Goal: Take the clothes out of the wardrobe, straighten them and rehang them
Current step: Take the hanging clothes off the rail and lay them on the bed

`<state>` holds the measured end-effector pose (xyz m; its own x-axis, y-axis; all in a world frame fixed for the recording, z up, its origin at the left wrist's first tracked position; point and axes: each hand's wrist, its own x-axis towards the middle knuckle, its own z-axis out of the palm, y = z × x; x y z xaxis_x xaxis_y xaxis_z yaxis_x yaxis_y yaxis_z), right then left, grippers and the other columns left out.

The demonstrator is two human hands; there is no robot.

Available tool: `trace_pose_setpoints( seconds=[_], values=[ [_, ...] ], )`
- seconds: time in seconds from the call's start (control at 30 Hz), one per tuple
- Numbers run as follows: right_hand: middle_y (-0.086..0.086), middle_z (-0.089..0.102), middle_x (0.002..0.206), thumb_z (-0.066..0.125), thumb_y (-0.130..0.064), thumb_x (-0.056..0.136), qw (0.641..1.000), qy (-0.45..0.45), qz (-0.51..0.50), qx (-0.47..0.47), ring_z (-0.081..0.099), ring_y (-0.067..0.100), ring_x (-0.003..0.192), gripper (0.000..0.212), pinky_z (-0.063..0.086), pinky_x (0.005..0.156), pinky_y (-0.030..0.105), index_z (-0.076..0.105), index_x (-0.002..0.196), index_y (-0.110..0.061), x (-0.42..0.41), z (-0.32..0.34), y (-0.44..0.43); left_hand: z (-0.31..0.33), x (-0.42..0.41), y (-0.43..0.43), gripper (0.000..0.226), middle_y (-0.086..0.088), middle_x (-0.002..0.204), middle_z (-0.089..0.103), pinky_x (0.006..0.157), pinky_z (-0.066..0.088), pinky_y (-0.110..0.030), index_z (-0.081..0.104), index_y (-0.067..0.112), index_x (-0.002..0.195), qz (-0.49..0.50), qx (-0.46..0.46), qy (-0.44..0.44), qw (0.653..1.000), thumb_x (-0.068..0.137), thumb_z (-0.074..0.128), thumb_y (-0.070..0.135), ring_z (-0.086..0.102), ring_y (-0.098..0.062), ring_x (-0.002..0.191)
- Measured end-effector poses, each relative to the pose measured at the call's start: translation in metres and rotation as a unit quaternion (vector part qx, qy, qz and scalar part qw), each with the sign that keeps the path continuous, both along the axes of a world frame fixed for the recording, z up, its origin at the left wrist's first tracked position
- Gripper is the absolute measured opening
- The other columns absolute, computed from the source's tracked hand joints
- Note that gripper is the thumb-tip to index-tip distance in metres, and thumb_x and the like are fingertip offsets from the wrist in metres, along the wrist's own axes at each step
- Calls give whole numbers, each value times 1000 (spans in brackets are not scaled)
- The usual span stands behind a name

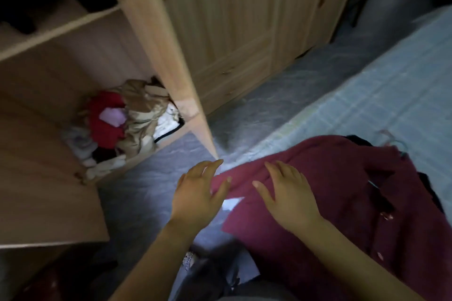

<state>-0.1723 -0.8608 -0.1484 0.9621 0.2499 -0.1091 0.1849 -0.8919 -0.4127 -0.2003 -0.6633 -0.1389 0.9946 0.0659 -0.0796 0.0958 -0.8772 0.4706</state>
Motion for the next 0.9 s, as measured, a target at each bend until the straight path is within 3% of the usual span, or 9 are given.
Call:
trace_pose_setpoints(
  seconds=[0.13, 0.27, 0.57, 0.73, 0.9],
  values=[
    [15, 63, 107, 34, -53, 86, 995, -59, 78, 22, 60, 37, 96, 60, 51, 79, 48, 60, 112, -6, 18, 18, 117, 17, -10, 106, 67, 4, 135, 53, 101, 41, -43, 48, 29, 134, 59, 20, -40, 997, 83, 26, 67, 48, -18, 124],
    [14, 65, 105, 36, -52, 86, 982, -108, 146, 46, 62, 36, 91, 59, 53, 74, 44, 62, 111, -5, 38, 53, 242, 60, -12, 221, 65, -4, 125, 59, 93, 46, -43, 54, 24, 128, 114, 75, -103, 985, 83, 28, 63, 56, -27, 112],
    [17, 61, 115, 37, -53, 88, 917, -294, 238, 129, 58, 37, 103, 63, 51, 83, 42, 59, 118, -3, 112, 189, 448, 185, 25, 415, 68, -4, 127, 56, 93, 44, -42, 51, 24, 131, 182, 188, -210, 942, 83, 27, 65, 53, -28, 115],
    [11, 47, 136, 43, -48, 94, 870, -368, 279, 171, 46, 30, 121, 56, 41, 94, 38, 47, 133, -8, 170, 271, 538, 253, 81, 493, 64, -2, 134, 50, 95, 44, -44, 45, 30, 136, 197, 166, -273, 927, 84, 28, 64, 48, -25, 121],
    [7, 43, 138, 42, -47, 94, 822, -445, 299, 194, 42, 26, 124, 54, 39, 95, 36, 43, 135, -12, 242, 359, 624, 321, 153, 574, 60, -3, 130, 53, 87, 46, -34, 46, 26, 135, 188, 163, -333, 910, 87, 33, 61, 51, -22, 116]
  ],
)
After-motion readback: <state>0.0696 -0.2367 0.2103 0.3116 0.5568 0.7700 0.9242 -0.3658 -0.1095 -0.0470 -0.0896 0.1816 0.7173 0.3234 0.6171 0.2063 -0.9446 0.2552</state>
